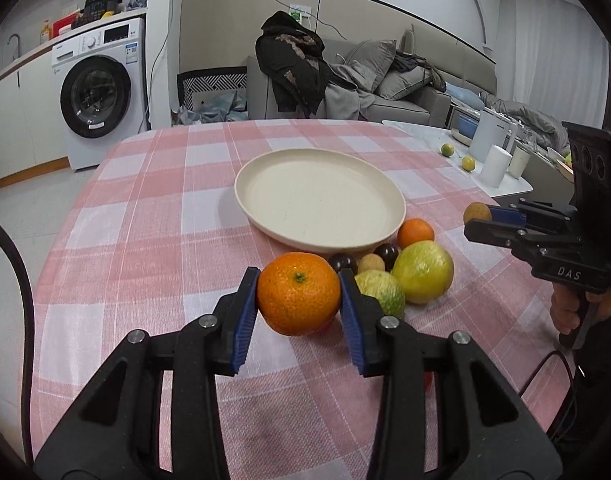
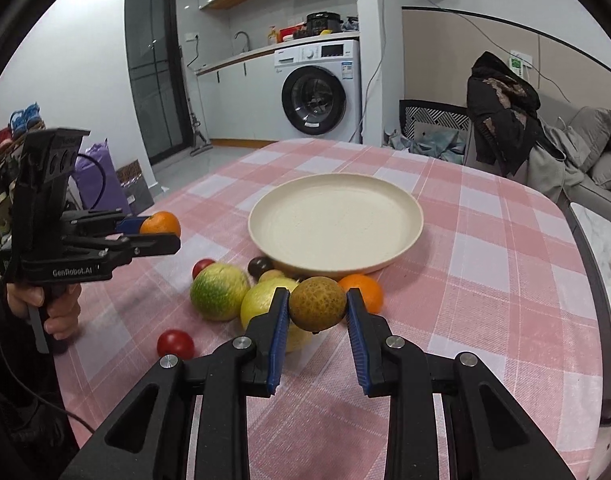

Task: Organize fruits
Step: 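Carry the mandarin and kiwi over the cream plate and open both tools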

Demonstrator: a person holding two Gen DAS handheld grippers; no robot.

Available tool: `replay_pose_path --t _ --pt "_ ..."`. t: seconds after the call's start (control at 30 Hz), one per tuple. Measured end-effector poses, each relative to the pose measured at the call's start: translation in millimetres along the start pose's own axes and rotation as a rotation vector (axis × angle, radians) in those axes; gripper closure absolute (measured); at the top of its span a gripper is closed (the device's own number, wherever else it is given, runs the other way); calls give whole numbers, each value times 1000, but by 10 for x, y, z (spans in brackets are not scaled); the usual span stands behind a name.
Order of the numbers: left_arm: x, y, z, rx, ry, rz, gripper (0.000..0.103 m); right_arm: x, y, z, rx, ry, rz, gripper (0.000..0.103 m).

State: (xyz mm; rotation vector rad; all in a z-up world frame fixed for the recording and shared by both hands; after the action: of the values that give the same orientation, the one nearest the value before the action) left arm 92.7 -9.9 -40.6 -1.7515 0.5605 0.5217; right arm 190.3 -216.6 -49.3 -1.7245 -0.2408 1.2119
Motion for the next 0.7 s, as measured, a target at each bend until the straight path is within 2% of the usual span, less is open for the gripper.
replay_pose_path --t 0.33,0.7 --pt "156 -233 -108 9 6 -37 67 2 -233 -148 30 26 -54 74" --pt "452 -421 -148 -1 18 -30 67 226 -388 -169 29 4 -37 74"
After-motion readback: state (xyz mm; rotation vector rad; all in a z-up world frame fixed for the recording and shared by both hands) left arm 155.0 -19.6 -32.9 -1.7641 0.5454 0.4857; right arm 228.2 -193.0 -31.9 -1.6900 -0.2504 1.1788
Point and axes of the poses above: each gripper's, at about its wrist camera, not at the fingertips, and x roughly the way its jaws point, z to its left, y to its underside, the point moved 6 cm from there along x, roughly the way its jaws point, and after that the axes turned 9 degrees about -x, right-handed, at the moved point
